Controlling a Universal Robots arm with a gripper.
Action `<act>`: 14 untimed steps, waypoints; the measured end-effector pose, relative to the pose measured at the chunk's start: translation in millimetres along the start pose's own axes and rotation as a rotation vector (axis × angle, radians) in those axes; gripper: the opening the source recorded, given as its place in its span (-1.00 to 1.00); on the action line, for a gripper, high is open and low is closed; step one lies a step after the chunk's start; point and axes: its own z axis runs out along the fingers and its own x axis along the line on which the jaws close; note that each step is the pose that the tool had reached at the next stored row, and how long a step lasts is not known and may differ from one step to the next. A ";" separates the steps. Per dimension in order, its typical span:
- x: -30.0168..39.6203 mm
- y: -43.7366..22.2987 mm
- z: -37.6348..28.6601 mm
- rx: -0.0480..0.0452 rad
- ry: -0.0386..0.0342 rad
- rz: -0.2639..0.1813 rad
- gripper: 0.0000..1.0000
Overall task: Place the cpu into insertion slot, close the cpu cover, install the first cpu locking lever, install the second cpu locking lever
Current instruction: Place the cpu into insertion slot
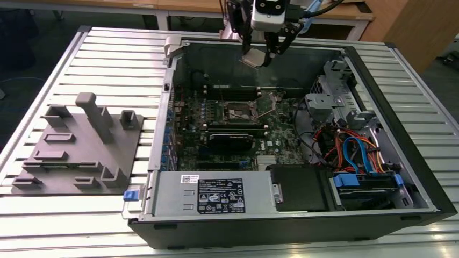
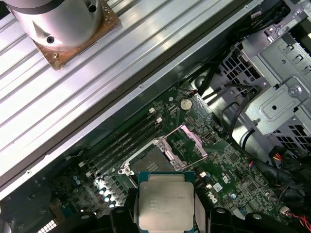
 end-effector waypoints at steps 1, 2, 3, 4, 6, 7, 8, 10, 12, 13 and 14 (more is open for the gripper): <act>0.0 0.0 0.0 0.0000 0.0000 0.000 0.08; 0.0 0.0 0.0 0.0000 0.0000 0.000 0.08; 0.0 0.0 0.0 0.0000 0.0000 0.000 0.08; 0.0 0.0 0.0 0.0000 0.0000 0.000 0.08; 0.0 0.0 0.0 0.0000 0.0000 0.000 0.08; 0.0 0.0 0.0 -0.0001 -0.0001 0.001 0.08; 0.0 0.0 0.0 -0.0001 -0.0002 0.003 0.08; 0.0 0.0 0.0 -0.0001 -0.0007 0.008 0.08; 0.0 0.0 0.1 -0.0003 -0.0016 0.018 0.08; 0.0 0.0 0.1 -0.0001 -0.0022 0.023 0.08; 0.0 0.0 0.2 0.0000 -0.0028 0.028 0.08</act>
